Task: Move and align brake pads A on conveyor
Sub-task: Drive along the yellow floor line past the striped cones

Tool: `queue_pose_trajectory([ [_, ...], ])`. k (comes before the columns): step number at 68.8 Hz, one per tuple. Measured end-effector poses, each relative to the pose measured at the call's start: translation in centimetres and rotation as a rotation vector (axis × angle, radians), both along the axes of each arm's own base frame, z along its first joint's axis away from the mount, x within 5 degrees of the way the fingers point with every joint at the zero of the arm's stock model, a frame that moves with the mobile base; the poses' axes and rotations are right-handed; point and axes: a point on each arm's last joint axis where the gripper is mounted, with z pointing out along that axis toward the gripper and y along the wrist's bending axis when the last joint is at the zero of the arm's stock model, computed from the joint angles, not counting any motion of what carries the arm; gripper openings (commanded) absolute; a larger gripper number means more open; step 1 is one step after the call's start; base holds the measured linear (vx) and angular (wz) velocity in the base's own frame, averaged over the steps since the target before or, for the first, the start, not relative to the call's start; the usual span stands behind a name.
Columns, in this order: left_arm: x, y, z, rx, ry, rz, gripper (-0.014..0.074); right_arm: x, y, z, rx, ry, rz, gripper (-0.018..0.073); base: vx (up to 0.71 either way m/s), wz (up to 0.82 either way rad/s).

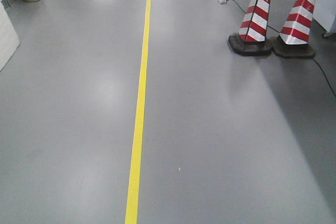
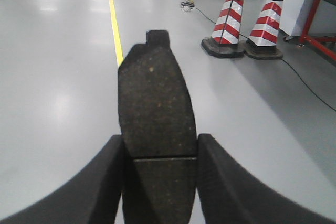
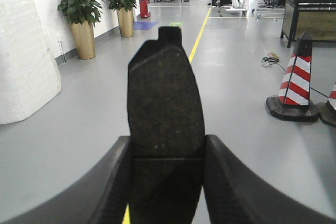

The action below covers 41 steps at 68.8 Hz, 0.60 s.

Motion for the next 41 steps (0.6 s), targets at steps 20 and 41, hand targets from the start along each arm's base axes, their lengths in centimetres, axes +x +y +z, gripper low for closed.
queue_pose_trajectory([
  [20, 0.0, 0.0, 0.0, 0.0, 0.0, 0.0, -0.0006, 0.0, 0.0, 0.01, 0.0, -0.001, 0.0, -0.0004, 0.74, 0.03],
  [41, 0.0, 0.0, 0.0, 0.0, 0.0, 0.0, -0.0006, 0.0, 0.0, 0.01, 0.0, -0.001, 0.0, -0.0004, 0.73, -0.02],
])
